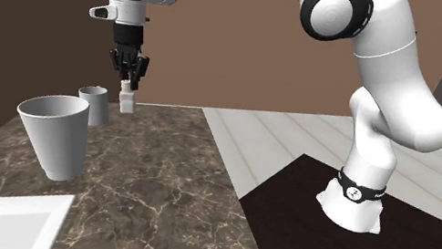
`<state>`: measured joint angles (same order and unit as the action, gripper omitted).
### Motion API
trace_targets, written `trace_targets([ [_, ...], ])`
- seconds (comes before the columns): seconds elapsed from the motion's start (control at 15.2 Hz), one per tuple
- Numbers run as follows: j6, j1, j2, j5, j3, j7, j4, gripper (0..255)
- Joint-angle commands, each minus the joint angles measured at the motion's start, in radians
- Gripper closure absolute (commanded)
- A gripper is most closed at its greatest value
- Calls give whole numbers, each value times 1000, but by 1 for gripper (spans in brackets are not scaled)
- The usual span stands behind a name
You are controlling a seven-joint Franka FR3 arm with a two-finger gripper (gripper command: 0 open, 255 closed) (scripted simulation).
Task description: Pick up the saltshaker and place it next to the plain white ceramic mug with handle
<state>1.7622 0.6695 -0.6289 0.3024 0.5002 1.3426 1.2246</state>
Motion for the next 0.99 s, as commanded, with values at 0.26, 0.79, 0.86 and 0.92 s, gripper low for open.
trace_targets([
  [0.26,77,-9,-8,7,-4,11,71,255],
  [0.79,122,-12,-19,14,-8,17,107,255],
  [0.86,122,-12,-19,14,-8,17,107,255],
  [0.92,122,-12,-19,14,-8,17,107,255],
])
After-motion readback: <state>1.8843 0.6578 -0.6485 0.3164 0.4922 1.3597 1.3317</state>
